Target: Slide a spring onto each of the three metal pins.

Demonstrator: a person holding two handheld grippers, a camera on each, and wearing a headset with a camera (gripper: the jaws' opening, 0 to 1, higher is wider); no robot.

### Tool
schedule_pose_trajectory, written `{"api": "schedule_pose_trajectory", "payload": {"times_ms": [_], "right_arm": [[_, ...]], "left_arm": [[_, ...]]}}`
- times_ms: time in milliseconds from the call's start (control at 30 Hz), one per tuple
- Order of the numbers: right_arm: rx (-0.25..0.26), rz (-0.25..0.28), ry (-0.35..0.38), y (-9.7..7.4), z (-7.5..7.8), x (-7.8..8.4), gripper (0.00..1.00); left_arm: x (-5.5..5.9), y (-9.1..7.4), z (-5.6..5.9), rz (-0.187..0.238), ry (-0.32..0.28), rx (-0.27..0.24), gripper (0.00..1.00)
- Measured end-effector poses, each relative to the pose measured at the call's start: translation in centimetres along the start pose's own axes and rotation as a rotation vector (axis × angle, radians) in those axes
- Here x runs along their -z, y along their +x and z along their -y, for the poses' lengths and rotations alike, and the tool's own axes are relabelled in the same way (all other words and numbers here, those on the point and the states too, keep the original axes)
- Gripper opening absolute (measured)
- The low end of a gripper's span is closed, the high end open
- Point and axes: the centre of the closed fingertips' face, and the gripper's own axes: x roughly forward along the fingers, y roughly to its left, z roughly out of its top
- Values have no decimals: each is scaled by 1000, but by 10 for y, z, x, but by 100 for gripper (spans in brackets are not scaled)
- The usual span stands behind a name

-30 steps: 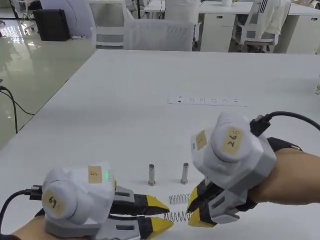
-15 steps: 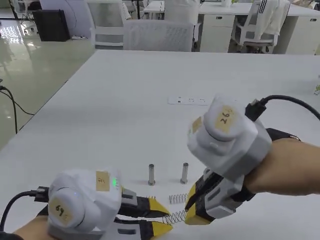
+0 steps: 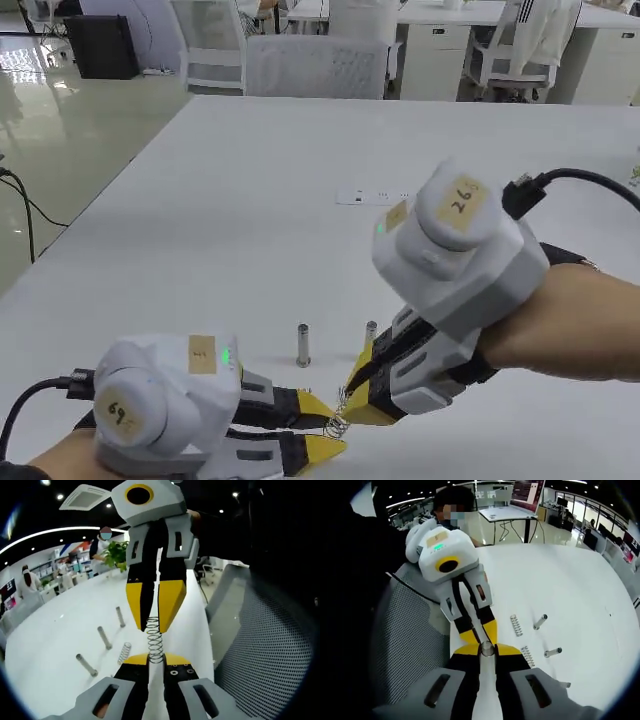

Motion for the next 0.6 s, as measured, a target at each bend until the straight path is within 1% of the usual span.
{"api": "schedule_pose_trajectory", "payload": {"times_ms": [100,200,233,300,400,600], "right_arm": [[-5,7,-4,1,-1,0,8],[-13,-21,-30,2,-2,5,8],[-13,-43,-38,4,-3,8,8],[-14,-67,-49,7,-3,11,8],[-26,-82,-56,11,-4,12,9],[-36,-115,-73,17,-4,14,9]], "left_arm": [[-1,0,0,2,-4,-1,2],[0,0,1,-6,5,-3,2],[-1,0,1,-2,5,0,2],[-3,1,3,0,5,5,2],[-2,1,4,-7,7,8,2],[-5,0,4,5,-3,10,2]]}}
